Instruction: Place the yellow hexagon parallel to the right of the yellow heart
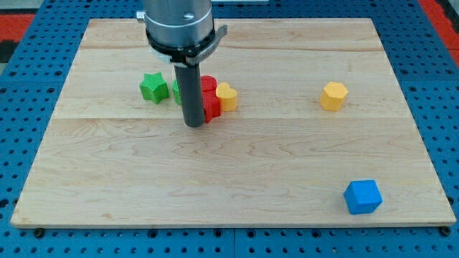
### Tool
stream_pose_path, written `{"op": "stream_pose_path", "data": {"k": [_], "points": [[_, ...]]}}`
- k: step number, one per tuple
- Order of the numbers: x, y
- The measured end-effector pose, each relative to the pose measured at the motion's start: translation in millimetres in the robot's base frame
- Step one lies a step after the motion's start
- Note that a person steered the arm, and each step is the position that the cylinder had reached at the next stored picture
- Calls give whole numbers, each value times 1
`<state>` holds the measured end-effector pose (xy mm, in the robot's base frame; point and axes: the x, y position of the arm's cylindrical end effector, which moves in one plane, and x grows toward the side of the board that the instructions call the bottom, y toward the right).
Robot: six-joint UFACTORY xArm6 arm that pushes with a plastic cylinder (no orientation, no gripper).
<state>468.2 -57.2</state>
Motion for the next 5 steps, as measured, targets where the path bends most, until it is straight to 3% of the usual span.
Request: {"op": "stream_pose_path", "data": {"k": [1,2,3,4,5], "points": [[23,57],[13,171],[-29,242],[-72,238],[-79,210]]}}
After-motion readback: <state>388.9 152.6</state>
